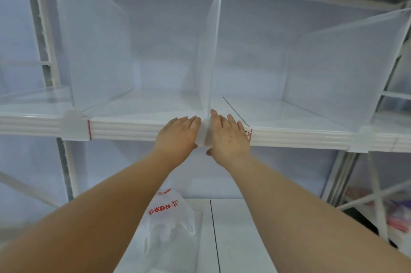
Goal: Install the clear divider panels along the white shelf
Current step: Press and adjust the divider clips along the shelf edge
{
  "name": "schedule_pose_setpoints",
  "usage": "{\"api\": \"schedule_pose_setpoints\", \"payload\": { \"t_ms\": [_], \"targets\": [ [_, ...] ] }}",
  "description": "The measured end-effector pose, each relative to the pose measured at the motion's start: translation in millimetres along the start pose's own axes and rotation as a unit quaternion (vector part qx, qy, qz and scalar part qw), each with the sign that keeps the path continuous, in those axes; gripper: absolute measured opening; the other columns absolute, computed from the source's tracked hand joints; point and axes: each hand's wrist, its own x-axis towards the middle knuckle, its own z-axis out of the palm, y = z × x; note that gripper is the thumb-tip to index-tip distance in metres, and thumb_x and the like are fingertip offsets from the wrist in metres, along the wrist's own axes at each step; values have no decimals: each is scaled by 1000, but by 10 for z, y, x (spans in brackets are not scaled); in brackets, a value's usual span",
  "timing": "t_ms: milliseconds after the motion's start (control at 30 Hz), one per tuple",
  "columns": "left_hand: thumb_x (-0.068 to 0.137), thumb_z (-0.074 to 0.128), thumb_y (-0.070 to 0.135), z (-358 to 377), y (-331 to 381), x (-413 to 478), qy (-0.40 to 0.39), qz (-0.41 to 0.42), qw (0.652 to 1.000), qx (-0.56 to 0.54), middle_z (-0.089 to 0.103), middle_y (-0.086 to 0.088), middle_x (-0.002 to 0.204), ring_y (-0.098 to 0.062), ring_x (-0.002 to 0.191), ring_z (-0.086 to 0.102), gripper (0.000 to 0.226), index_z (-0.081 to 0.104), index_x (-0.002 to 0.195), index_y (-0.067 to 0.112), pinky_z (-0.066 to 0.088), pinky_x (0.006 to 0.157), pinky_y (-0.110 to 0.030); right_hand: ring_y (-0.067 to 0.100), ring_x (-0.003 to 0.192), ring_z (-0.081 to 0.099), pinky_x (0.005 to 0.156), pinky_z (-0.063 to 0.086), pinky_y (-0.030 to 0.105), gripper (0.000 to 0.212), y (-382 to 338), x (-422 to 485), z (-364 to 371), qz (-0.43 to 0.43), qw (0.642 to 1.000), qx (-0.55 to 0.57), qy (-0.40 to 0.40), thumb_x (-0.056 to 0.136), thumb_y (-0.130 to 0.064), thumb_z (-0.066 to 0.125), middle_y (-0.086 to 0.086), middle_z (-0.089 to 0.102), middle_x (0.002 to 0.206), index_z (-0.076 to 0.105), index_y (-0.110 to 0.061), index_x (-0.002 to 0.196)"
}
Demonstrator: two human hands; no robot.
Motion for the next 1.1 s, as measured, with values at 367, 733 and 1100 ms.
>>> {"api": "schedule_pose_setpoints", "payload": {
  "t_ms": [367,733,1100],
  "targets": [
    [41,90,21,301,-31,61,132,35,990,20,74,-9,85,-26,76,72,61,70,95,0,58,74,-33,26,130,50,110,29,49,99,19,104,520,-40,974,-13,225,63,-18,80,7,53,136,21,-23,143],
    [53,81,12,385,16,54,162,5,987,-8,72,-10,93,-28,86,71,50,68,100,0,55,85,-37,26,66,58,57,41,29,55,-3,303,425,-100,951,-87,278,46,-19,78,8,61,88,63,-18,100],
    [42,88,20,353,82,81,196,13,980,27,75,-6,96,-27,102,70,63,70,100,2,44,98,-44,22,65,58,74,49,35,73,193,376,429,-156,936,-106,297,37,-40,82,6,59,86,54,-17,101]
  ]
}}
